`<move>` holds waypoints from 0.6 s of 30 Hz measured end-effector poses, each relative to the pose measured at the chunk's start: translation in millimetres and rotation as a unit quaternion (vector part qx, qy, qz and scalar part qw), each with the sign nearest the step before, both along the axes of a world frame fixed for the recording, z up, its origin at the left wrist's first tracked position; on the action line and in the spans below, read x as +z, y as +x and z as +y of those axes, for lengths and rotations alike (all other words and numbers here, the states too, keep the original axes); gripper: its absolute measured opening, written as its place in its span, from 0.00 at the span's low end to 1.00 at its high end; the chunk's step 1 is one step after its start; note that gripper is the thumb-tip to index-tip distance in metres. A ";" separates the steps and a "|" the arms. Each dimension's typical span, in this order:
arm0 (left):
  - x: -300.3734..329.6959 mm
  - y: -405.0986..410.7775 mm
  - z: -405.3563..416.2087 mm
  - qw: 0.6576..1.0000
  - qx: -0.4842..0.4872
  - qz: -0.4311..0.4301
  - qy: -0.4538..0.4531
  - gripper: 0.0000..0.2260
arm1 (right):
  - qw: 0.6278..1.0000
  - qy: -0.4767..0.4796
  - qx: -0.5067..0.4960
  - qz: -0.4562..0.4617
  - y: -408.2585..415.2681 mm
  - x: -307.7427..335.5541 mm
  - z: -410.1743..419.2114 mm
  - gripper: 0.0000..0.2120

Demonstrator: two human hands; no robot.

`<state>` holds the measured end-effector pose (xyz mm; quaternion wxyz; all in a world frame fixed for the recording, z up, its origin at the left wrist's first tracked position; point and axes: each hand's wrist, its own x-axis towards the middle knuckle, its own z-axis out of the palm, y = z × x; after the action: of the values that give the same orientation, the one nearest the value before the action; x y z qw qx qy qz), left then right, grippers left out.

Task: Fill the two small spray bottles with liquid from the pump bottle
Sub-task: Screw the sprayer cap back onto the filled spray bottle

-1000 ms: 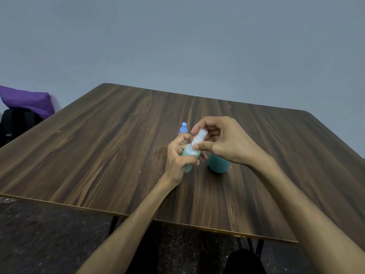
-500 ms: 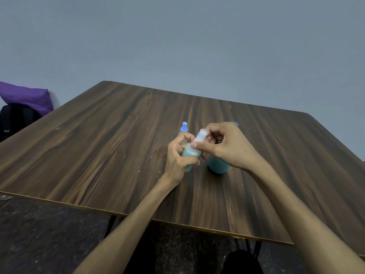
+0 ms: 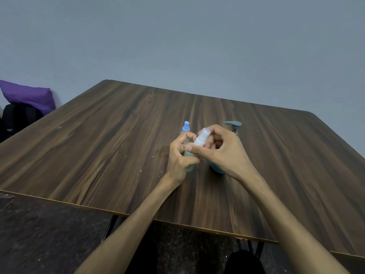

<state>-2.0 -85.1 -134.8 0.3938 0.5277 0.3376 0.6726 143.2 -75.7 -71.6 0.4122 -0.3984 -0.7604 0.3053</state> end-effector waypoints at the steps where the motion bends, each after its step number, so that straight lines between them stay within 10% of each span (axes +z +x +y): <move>1: -0.6 0.3 -0.5 1.000 -0.003 -0.003 0.001 0.17 | 1.000 0.004 0.022 0.005 3.2 0.2 0.9 0.14; 18: -0.3 1.7 -1.3 1.000 0.004 0.001 -0.016 0.17 | 0.997 0.011 0.004 0.074 1.8 -10.7 -3.6 0.14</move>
<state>-0.3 -86.3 -135.1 0.3989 0.5207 0.3515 0.6680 145.0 -79.3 -82.3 0.4706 -0.3666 -0.7328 0.3274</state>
